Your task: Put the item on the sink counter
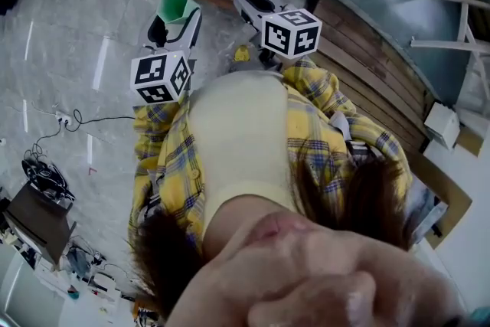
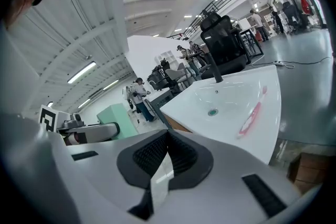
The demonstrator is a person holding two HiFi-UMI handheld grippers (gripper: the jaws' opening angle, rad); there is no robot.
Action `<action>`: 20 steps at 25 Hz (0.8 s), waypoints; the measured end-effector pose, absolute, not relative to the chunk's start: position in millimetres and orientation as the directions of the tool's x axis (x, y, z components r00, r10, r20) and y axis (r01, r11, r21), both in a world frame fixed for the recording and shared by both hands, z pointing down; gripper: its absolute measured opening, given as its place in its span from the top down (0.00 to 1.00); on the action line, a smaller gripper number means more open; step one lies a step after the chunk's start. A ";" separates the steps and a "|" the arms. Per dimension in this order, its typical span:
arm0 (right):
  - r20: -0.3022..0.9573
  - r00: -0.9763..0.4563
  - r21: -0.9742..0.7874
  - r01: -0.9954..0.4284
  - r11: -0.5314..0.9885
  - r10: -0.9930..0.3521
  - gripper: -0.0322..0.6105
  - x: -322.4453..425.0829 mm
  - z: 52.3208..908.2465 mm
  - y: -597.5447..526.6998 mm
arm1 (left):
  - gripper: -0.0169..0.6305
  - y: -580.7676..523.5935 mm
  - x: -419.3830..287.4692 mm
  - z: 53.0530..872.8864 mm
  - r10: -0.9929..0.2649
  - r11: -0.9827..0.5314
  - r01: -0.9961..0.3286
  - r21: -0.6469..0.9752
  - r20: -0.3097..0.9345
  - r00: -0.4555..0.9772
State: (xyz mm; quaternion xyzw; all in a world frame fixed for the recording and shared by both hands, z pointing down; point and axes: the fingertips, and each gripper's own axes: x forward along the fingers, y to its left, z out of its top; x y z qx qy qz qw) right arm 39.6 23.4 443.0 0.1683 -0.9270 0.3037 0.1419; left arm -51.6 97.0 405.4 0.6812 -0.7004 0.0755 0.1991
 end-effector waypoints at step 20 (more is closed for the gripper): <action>0.332 -0.913 -0.510 -0.386 0.768 -0.239 0.93 39.8 439.9 -42.1 | 0.50 10.7 -58.5 405.0 -0.927 0.040 -0.987 0.153 0.374 0.020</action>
